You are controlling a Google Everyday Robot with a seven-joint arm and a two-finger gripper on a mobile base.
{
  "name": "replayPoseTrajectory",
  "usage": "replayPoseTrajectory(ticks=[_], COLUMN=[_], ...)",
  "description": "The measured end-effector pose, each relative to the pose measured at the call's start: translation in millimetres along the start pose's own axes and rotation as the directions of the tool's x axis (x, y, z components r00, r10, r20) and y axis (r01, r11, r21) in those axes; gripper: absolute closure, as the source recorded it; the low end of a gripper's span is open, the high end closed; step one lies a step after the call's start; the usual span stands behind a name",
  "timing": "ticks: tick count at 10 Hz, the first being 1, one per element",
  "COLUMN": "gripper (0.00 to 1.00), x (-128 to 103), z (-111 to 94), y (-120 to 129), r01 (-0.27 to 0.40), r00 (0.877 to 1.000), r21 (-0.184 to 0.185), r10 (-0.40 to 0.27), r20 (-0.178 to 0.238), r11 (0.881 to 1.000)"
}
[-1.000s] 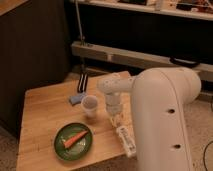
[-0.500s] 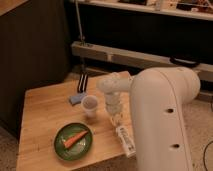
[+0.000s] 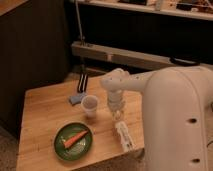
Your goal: Stand the bottle upright
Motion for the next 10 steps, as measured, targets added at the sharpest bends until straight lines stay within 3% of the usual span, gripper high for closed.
replayPoseTrajectory(ticks=[4, 5, 10], gripper=[0.77, 0.77, 0.77], x=[-14.8, -18.4, -27.7], z=[-39.9, -64.1, -125.3], y=[-5.3, -10.3, -19.4], r01=[-0.011, -0.019, -0.051], r00=[0.995, 0.989, 0.960], r21=[-0.002, 0.009, 0.030], r10=[0.011, 0.017, 0.040], r20=[0.103, 0.145, 0.277], r11=[1.000, 1.000, 0.998])
